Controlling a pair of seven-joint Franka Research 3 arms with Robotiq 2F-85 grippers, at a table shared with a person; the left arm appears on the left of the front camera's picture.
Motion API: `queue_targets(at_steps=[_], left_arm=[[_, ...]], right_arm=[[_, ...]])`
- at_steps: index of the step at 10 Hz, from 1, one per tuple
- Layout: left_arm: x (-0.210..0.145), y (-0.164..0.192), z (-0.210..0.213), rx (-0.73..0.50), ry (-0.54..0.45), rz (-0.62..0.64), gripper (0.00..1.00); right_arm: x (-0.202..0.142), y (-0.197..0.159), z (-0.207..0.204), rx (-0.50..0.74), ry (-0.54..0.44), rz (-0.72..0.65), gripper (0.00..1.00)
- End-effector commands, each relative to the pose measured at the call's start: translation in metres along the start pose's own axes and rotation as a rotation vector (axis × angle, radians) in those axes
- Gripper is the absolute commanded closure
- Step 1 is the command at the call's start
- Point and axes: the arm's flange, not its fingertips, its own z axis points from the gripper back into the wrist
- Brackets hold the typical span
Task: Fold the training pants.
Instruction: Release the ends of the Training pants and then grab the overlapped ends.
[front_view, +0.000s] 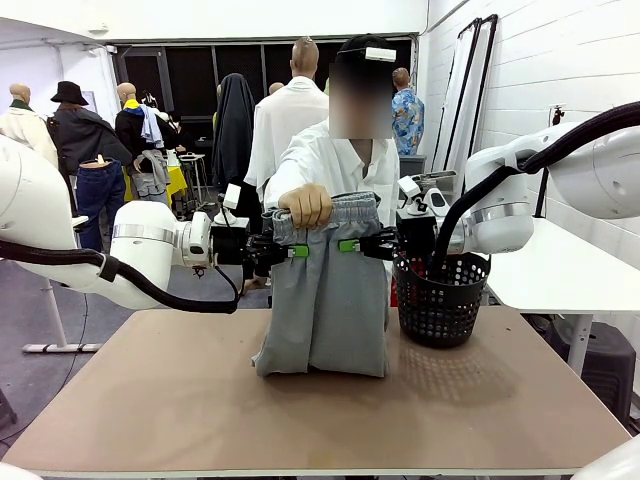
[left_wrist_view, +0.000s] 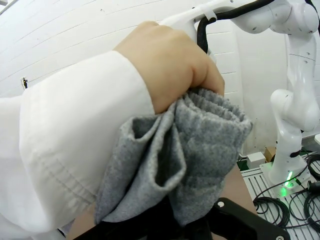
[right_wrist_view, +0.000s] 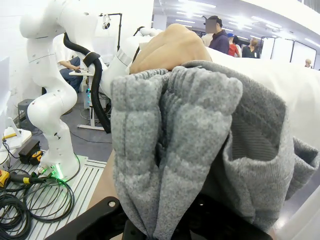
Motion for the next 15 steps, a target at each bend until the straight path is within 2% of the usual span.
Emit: queue_targets(at_steps=[1, 12, 13, 15], left_arm=[[0.0017, -0.0007, -0.0003, 0.006, -0.016, 0.008, 1.0], [-0.0001, 0.0013, -0.0003, -0.006, 0.001, -0.001, 1.0], [0.0005, 0.0023, -0.0006, -0.007, -0.001, 0.002, 0.83], [0.0012, 0.0035, -0.0017, -0.011, -0.012, 0.002, 0.43]], right_arm=[[0.0012, 0.0008, -0.0007, 0.001, -0.001, 0.006, 1.0], [0.0, 0.0, 0.0, 0.0, 0.0, 0.0, 1.0], [0.0005, -0.0002, 0.0004, 0.017, -0.005, -0.007, 0.8], [0.0016, -0.0014, 0.0023, 0.013, 0.003, -0.029, 0.4]])
